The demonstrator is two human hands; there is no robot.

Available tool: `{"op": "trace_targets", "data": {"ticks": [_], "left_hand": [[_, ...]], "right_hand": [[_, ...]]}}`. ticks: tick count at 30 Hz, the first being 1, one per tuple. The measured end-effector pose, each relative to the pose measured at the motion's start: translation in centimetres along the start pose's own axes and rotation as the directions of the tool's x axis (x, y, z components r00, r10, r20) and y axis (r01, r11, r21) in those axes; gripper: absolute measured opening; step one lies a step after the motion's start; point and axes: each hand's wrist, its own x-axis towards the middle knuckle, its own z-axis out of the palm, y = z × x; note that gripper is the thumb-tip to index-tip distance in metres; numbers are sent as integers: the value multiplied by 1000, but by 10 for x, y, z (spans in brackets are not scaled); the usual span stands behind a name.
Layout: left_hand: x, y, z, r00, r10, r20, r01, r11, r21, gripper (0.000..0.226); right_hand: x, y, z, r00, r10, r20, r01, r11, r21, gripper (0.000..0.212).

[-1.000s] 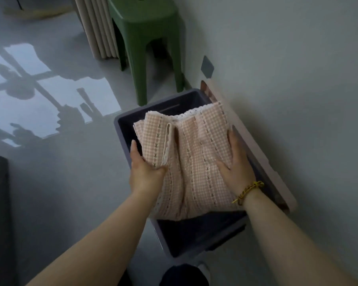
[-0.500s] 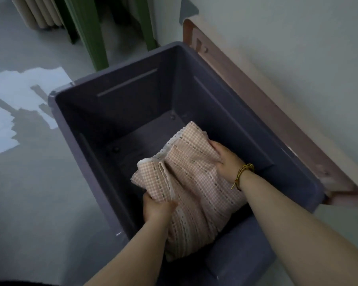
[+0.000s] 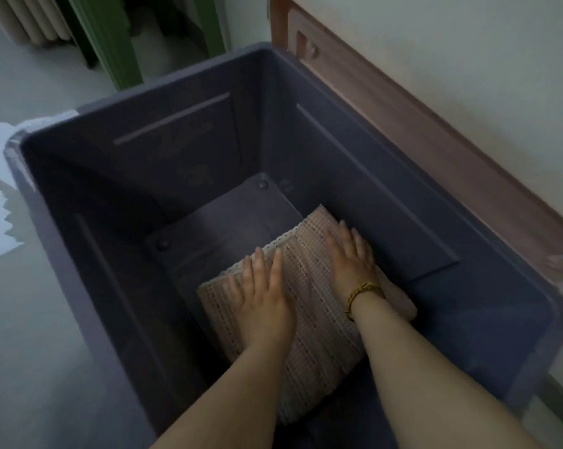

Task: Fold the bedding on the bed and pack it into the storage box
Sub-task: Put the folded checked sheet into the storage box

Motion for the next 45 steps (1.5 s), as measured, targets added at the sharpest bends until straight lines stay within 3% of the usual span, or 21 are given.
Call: {"op": "trace_targets", "data": {"ticks": [3, 7, 12, 16, 20, 23, 27, 31, 35, 37, 41, 45], "left_hand": [[16, -6, 25, 994, -42, 98, 44, 999, -16, 66], [47, -43, 56, 962, -163, 218, 155, 986, 57, 68], [60, -78, 91, 906, -358, 227, 334, 932, 139, 80], [70, -74, 96, 896, -387, 216, 357, 919, 168, 82], [72, -76, 97, 867, -403, 293, 341, 908, 242, 69], [78, -74, 95, 857, -396, 331, 312, 908, 278, 72], [88, -68, 77, 822, -390, 415, 240, 899, 367, 70], [80, -76, 19, 833, -394, 388, 347, 919, 189, 69], [40, -45, -70, 926, -141, 350, 195, 973, -124, 53], [13, -30, -123, 954, -83, 287, 171, 940, -296, 43], [-48, -44, -237, 984, -163, 76, 180, 877, -445, 30], [-120, -94, -348, 914, -403, -51, 309, 770, -558, 21]], "right_hand": [[8, 0, 33, 998, 55, -16, -56, 998, -20, 62], [28, 20, 73, 998, 58, 9, -58, 998, 3, 76], [55, 35, 114, 988, 10, 157, -21, 997, 72, 96], [73, 37, 121, 986, 2, 168, -10, 999, 44, 95], [71, 34, 121, 978, 6, 210, -11, 1000, 23, 98], [71, 30, 115, 968, 26, 248, -26, 1000, -3, 90], [77, 26, 86, 911, 83, 405, -56, 995, -78, 81], [59, 12, 25, 887, 39, 460, -81, 994, 71, 82], [4, -33, -45, 872, -28, 489, -25, 995, 101, 65], [-17, -60, -87, 874, -52, 482, 22, 997, 68, 55], [-62, -120, -175, 909, -143, 392, 143, 989, 30, 38], [-121, -188, -257, 931, -205, 302, 209, 978, 20, 32]]}}
